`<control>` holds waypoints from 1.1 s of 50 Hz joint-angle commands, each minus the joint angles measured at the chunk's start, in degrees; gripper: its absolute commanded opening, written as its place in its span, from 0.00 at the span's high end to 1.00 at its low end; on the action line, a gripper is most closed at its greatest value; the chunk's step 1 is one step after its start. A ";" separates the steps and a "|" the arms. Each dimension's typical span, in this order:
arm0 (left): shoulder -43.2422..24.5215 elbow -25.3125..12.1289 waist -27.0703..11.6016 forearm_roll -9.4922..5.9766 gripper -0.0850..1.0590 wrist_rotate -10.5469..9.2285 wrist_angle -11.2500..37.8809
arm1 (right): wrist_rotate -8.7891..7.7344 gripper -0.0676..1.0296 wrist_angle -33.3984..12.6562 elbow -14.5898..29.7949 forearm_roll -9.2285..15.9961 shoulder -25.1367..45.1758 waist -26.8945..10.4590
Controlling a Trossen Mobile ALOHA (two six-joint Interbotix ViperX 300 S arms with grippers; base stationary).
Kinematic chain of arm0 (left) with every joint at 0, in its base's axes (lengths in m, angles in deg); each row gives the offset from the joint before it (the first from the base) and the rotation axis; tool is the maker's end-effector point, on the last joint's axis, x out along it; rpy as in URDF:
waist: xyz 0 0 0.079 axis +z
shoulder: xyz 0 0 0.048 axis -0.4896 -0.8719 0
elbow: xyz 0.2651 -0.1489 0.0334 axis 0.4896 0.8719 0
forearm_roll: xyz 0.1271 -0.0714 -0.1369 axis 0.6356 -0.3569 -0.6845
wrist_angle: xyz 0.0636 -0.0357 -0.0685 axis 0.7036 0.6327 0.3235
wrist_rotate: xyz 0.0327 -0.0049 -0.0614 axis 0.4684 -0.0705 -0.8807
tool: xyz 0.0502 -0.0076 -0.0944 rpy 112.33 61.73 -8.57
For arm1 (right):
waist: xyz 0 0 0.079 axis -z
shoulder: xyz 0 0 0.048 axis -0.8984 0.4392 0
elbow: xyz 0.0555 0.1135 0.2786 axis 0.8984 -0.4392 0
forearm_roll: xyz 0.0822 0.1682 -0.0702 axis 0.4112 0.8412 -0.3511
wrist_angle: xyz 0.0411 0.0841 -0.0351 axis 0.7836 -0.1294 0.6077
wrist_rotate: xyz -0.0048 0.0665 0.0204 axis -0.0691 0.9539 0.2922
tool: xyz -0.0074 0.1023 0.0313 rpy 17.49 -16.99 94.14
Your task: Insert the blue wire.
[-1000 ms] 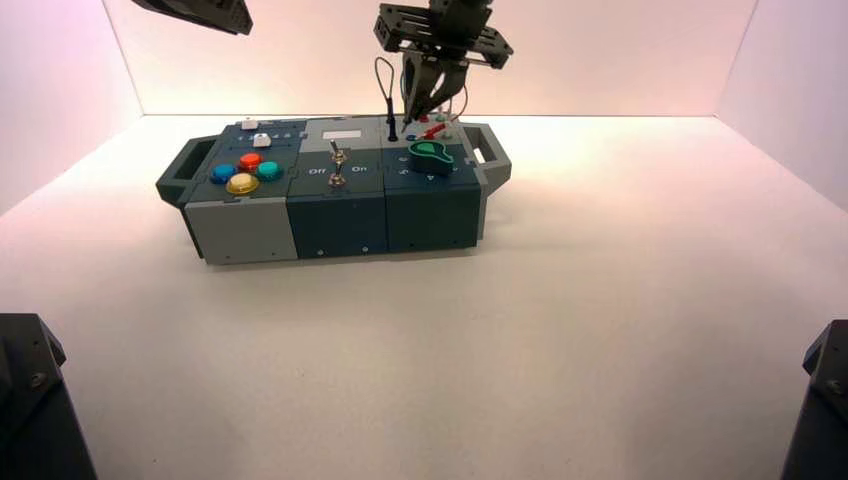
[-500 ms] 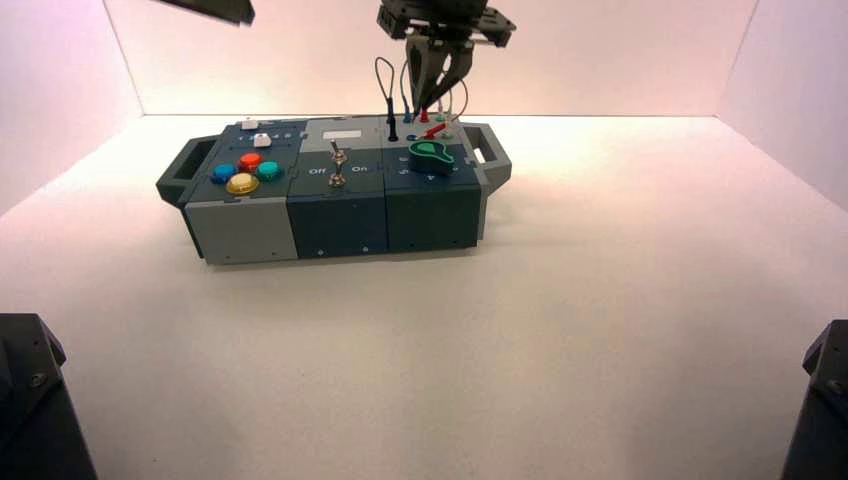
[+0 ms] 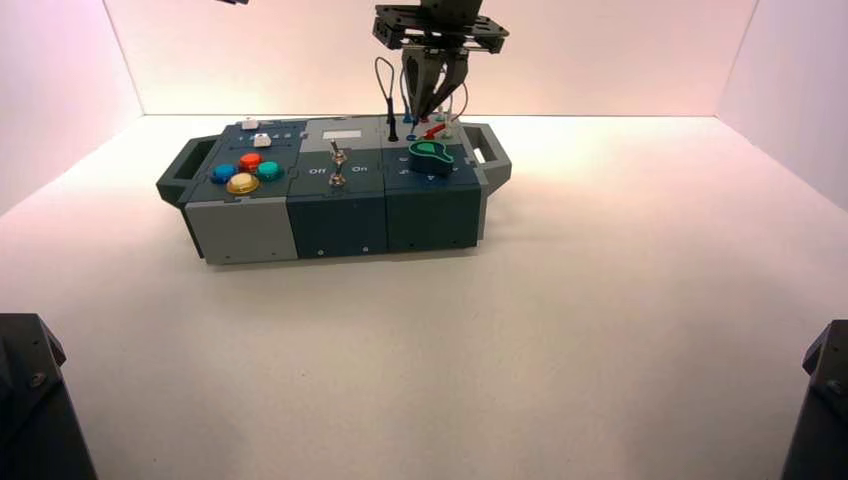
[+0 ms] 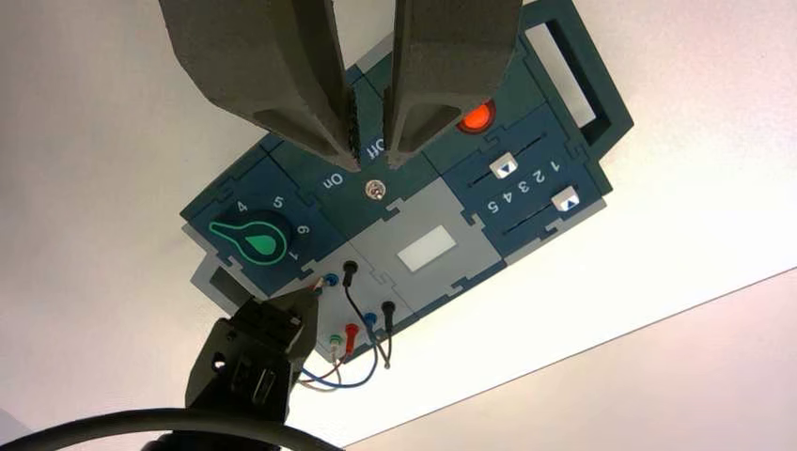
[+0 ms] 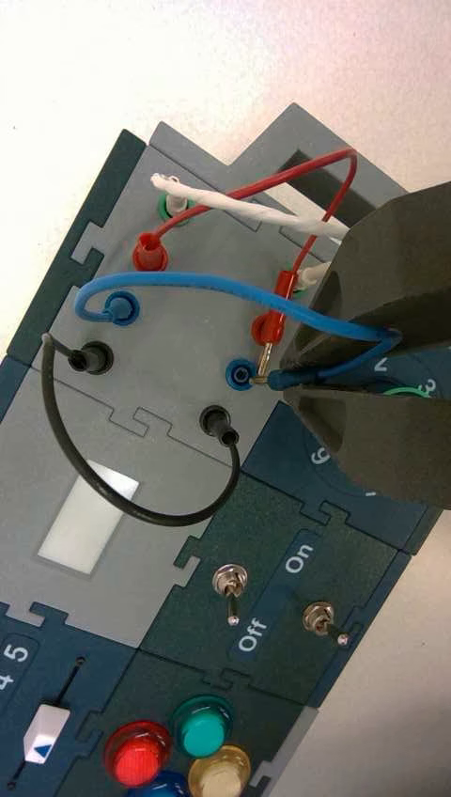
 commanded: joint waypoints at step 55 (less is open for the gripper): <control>0.18 -0.62 -0.26 0.18 0.78 0.35 -0.44 | -0.09 0.96 -4.75 5.89 -1.93 1.49 -0.44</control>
